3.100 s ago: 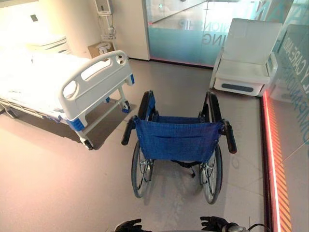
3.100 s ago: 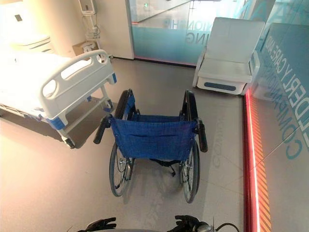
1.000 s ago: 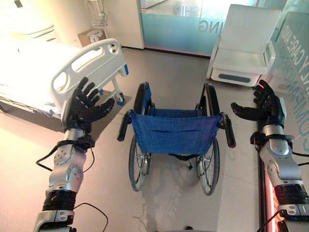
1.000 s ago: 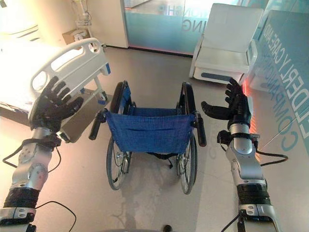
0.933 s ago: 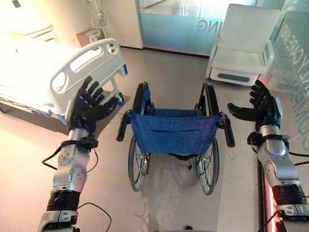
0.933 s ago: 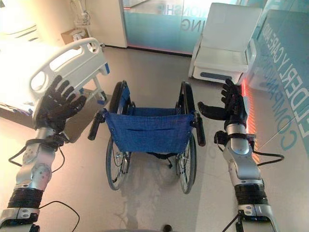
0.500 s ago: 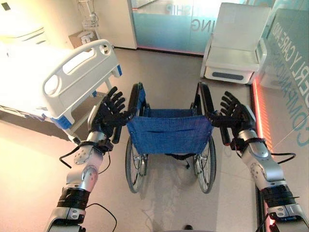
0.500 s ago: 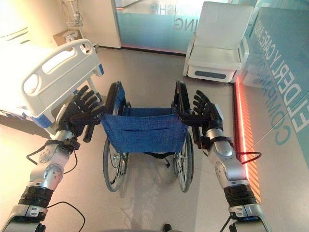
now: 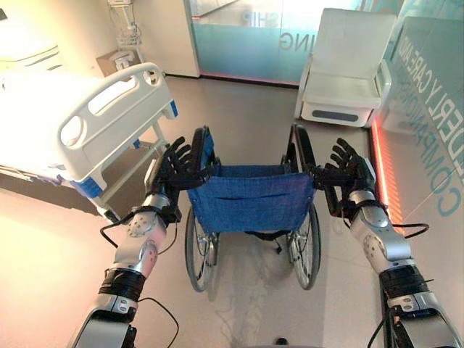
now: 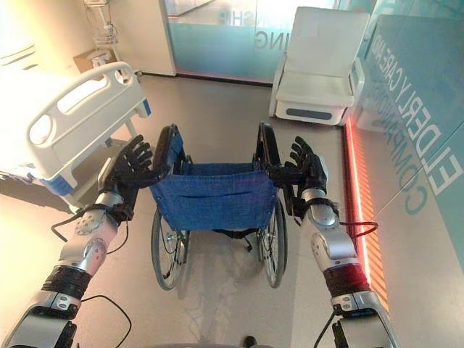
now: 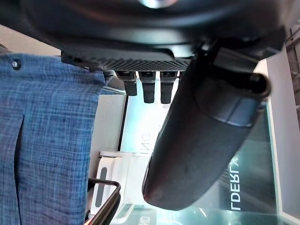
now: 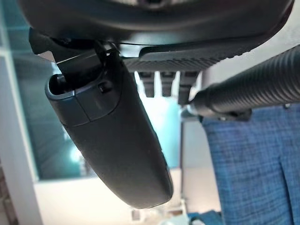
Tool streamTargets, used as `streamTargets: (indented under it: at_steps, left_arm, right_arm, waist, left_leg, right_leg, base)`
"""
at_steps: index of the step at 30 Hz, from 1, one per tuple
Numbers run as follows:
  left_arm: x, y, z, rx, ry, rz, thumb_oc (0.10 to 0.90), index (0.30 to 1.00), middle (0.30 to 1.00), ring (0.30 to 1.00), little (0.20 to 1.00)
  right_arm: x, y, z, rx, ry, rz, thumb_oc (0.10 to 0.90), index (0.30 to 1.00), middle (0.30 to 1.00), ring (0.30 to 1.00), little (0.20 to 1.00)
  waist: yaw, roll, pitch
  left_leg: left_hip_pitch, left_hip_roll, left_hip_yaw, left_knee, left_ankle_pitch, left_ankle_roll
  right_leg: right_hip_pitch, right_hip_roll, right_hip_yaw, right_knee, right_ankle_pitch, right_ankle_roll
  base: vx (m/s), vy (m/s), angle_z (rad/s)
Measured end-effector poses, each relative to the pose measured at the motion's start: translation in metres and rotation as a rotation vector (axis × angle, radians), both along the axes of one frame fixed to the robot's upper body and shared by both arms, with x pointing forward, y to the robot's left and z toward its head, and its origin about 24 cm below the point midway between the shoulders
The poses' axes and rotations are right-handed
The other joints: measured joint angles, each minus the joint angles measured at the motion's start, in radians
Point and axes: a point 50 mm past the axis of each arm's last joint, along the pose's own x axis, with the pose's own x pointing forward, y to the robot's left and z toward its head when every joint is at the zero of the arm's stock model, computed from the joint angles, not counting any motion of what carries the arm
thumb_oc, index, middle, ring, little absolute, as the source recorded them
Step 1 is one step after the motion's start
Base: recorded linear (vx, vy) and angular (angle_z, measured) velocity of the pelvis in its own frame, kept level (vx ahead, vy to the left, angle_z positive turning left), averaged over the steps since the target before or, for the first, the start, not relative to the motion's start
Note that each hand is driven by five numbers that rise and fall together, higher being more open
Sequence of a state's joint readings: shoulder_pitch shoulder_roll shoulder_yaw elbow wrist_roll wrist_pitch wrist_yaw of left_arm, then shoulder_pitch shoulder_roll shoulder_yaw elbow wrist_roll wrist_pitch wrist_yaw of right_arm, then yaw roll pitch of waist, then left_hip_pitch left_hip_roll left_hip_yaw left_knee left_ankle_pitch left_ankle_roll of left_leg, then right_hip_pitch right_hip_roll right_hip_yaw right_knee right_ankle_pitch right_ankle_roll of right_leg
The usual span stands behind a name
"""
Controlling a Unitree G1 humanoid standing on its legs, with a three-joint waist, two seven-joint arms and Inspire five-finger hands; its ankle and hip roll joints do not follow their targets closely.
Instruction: Push the wheelchair next to the bed
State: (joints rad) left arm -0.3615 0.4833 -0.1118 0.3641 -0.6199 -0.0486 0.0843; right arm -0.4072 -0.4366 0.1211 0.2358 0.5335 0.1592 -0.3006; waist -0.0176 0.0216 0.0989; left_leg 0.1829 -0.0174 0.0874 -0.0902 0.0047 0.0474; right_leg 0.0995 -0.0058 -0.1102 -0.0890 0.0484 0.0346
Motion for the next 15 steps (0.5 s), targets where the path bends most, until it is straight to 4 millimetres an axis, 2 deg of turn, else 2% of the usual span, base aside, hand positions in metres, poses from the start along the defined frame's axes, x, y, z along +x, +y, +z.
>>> streamTargets:
  at_steps: [8,12,15]
  left_arm:
    - [0.000,0.001,-0.002,0.000,0.010,0.027,0.800,0.900,0.900,0.900,0.900]
    - [0.000,0.002,-0.002,0.026,0.003,0.059,0.800,0.900,0.900,0.900,0.900]
    - [0.000,0.003,-0.001,0.024,-0.007,0.102,0.800,0.900,0.900,0.900,0.900]
  right_arm:
    - [0.003,0.006,-0.002,0.051,0.004,-0.081,0.800,0.900,0.900,0.900,0.900]
    - [0.003,0.004,-0.016,0.041,0.062,-0.114,0.800,0.900,0.900,0.900,0.900]
    - [0.002,0.003,-0.017,-0.010,0.060,-0.120,0.800,0.900,0.900,0.900,0.900]
  waist:
    - [0.002,-0.002,-0.001]
    - [0.003,-0.002,-0.001]
    - [0.005,-0.002,-0.001]
  left_leg:
    - [0.002,0.000,-0.001,0.000,0.000,0.000]
    - [0.002,0.000,-0.001,0.000,0.000,0.000]
    - [0.002,0.000,-0.001,0.000,0.000,0.000]
  right_leg:
    - [0.002,-0.001,-0.001,0.000,0.001,0.000]
    - [0.002,-0.001,-0.001,0.000,0.001,0.000]
    - [0.002,-0.001,-0.001,0.000,0.001,0.000]
  base:
    - [0.00,0.000,0.00]
    - [0.00,0.000,0.00]
    - [0.00,0.000,0.00]
